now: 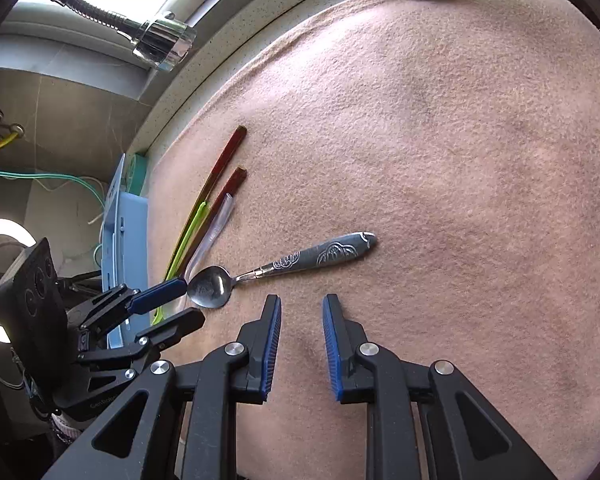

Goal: Organize utensils
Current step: 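Move the right tool back toward the silver spoon on the towel, then close the right gripper on the silver spoon's handle and lift it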

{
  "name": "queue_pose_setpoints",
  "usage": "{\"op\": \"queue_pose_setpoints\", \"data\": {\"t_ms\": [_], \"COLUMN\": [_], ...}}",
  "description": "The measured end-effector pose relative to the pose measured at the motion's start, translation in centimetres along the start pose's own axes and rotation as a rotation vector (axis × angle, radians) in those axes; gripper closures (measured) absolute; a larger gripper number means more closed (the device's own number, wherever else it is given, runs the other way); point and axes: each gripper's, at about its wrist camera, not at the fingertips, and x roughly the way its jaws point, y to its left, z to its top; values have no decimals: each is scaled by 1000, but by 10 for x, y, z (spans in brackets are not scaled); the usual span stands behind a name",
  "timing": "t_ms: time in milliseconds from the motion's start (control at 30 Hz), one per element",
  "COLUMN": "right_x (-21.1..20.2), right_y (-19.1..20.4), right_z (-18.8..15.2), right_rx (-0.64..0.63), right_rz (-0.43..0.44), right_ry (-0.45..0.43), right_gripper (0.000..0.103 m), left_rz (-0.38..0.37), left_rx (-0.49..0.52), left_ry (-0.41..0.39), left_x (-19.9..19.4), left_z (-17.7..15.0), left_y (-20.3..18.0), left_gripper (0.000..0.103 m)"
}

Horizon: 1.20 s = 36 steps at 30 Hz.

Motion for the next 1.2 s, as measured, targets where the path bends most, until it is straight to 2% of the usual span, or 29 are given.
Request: {"op": "queue_pose_setpoints", "data": {"t_ms": [267,400,500,733,1033,1100,1200], "right_x": [-2,-3,-2,5,11,13,14], "right_y": [-7,-12,-14,-13,-14,-11,-7], "right_z": [19,23,24,22,27,29,31], "right_rx": [0,14,24,47,105,97,81], "right_rz": [17,31,43,87,131,124,111], "right_ry": [-24,-18,-10,0,-13,-18,-21], "right_gripper": [81,81,81,81,81,81,82], "left_rz": [-74,-100,-52,60,58,51,34], "left_rx": [-32,-64,-50,28,65,58,35], "left_ry": [-20,-55,-99,-116,-117,-123,-132], "left_x": [1,2,0,11,28,29,29], "left_z": [-20,-28,-29,-28,-21,-18,-16], "left_y": [-30,-46,-56,-61,-66,-66,-63], "left_gripper": [62,62,62,62,63,72,72]}}
